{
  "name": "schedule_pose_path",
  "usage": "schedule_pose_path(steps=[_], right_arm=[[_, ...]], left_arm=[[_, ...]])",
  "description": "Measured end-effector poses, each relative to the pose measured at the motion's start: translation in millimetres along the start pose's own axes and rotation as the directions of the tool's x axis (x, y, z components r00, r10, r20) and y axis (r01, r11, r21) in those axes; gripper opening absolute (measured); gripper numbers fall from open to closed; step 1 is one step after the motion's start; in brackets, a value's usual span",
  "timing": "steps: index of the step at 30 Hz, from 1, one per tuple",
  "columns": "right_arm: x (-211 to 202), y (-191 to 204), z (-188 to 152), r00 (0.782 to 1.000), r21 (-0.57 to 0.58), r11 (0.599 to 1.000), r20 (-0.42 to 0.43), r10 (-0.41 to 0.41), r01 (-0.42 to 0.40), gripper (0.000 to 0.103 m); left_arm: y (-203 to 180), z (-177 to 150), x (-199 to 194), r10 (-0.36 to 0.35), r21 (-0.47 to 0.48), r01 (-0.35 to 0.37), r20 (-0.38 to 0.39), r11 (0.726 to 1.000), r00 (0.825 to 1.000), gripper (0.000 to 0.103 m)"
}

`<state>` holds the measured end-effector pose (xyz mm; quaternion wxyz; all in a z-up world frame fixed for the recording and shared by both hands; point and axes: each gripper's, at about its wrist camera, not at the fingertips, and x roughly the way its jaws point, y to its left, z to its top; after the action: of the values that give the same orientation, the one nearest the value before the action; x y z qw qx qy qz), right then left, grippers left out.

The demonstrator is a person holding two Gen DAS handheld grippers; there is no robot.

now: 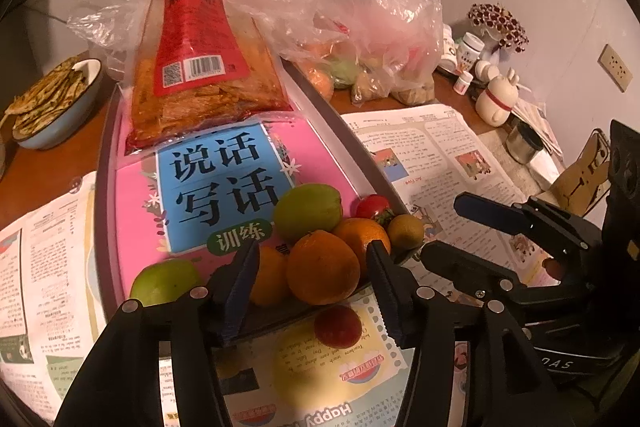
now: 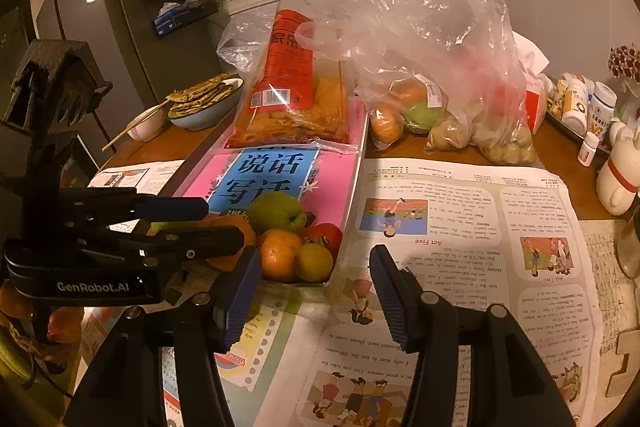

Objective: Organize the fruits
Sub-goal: 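Release the yellow fruit into the tray with the right tool while the left tool releases the orange tomato, then grasp the red cherry tomato with the right tool while the left tool moves to the small brown fruit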

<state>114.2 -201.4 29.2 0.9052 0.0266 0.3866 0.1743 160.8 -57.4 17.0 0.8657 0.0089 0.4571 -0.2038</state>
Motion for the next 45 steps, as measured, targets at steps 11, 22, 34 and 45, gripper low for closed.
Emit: schedule_pose_path(steps=[11,22,34,45], right_arm=[[-1.2,19.0,-2.2,1.0,-0.035,0.999,-0.002,0.022,-0.022,0.059],[2.8,39.4,-8.5,0.999,-0.073,0.996,-0.027,0.045,-0.047,0.06],[11.9,60.8,-18.9,0.996,-0.1,0.993,-0.068,0.062,-0.069,0.06],[16.5,61.3,-26.5,0.995,-0.098,0.994,-0.087,0.042,-0.051,0.06]], left_arm=[[9.9,-9.5,-23.2,0.044,-0.018,-0.043,0.041,0.999,0.998,0.073],[43.1,-27.8,-55.9,0.09,-0.093,-0.082,0.08,0.992,0.993,0.074],[61.7,-58.5,-64.4,0.108,-0.112,-0.102,0.05,0.988,0.993,0.074],[60.3,-70.8,-47.1,0.079,-0.12,-0.078,0.0,0.99,0.997,0.074]])
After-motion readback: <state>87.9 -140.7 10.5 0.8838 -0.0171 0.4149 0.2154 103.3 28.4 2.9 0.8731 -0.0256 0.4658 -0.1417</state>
